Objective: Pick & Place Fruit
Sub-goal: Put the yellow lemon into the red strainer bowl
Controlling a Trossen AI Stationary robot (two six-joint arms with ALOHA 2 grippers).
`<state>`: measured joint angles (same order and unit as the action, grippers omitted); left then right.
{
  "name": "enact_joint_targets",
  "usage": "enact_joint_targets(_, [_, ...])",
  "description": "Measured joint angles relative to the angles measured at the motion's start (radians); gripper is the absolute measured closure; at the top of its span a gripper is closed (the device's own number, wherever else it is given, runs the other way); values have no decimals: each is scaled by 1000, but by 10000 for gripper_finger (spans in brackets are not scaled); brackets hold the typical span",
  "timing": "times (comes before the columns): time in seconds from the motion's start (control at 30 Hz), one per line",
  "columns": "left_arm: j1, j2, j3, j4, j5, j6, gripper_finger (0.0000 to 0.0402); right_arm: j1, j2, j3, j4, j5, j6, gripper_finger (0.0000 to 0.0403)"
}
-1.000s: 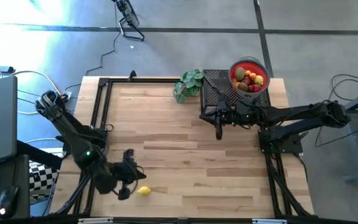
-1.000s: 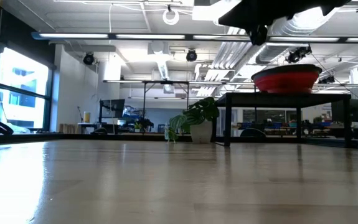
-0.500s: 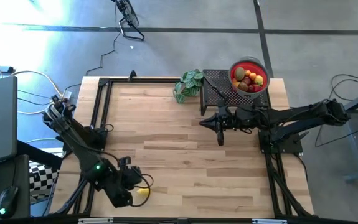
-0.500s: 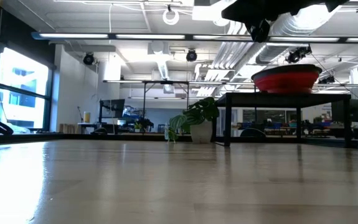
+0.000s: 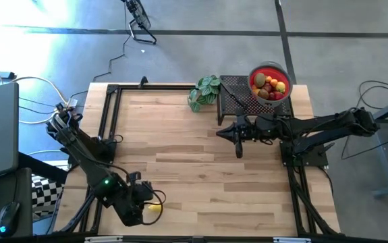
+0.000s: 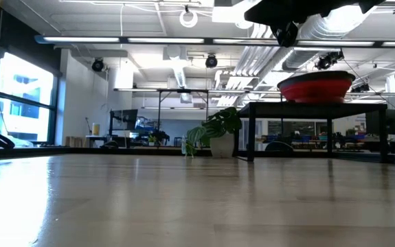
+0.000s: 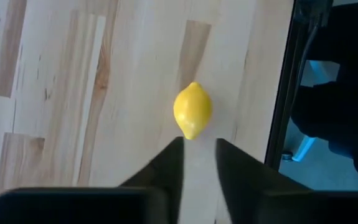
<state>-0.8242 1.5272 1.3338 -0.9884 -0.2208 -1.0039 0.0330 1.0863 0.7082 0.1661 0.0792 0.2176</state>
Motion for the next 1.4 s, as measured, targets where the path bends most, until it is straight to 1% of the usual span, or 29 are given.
enact_joint_targets(0.13, [-1, 0, 0, 0, -10, -1, 252, 0, 0, 0, 0, 0, 21, 401])
enact_joint_targets(0.27, [0, 0, 0, 0, -69, 5, 192, 0, 0, 0, -3, 0, 25, 401])
enact_joint_targets(0.37, [0, 0, 0, 0, -73, 6, 156, 0, 0, 0, -6, 0, 25, 401])
enact_joint_targets(0.47, [0, 0, 0, 0, -54, 7, 133, 0, 0, 0, -7, 0, 26, 401])
enact_joint_targets(0.57, [-1, 0, 0, 0, -39, 5, 124, 0, 0, 0, -8, 0, 25, 401])
enact_joint_targets(0.7, [0, 0, 0, 0, -35, 4, 124, 0, 0, 0, -8, 0, 24, 401])
enact_joint_targets(0.87, [0, 0, 0, -1, -80, 4, 124, 0, 0, 0, -15, 0, 23, 401])
enact_joint_targets(1.2, [-1, 1, -1, 13, -72, 4, 124, 0, 0, 0, -56, 0, 22, 401])
enact_joint_targets(1.4, [0, 35, -1, 43, -83, 4, 124, 0, 0, 0, -56, 0, 22, 401])
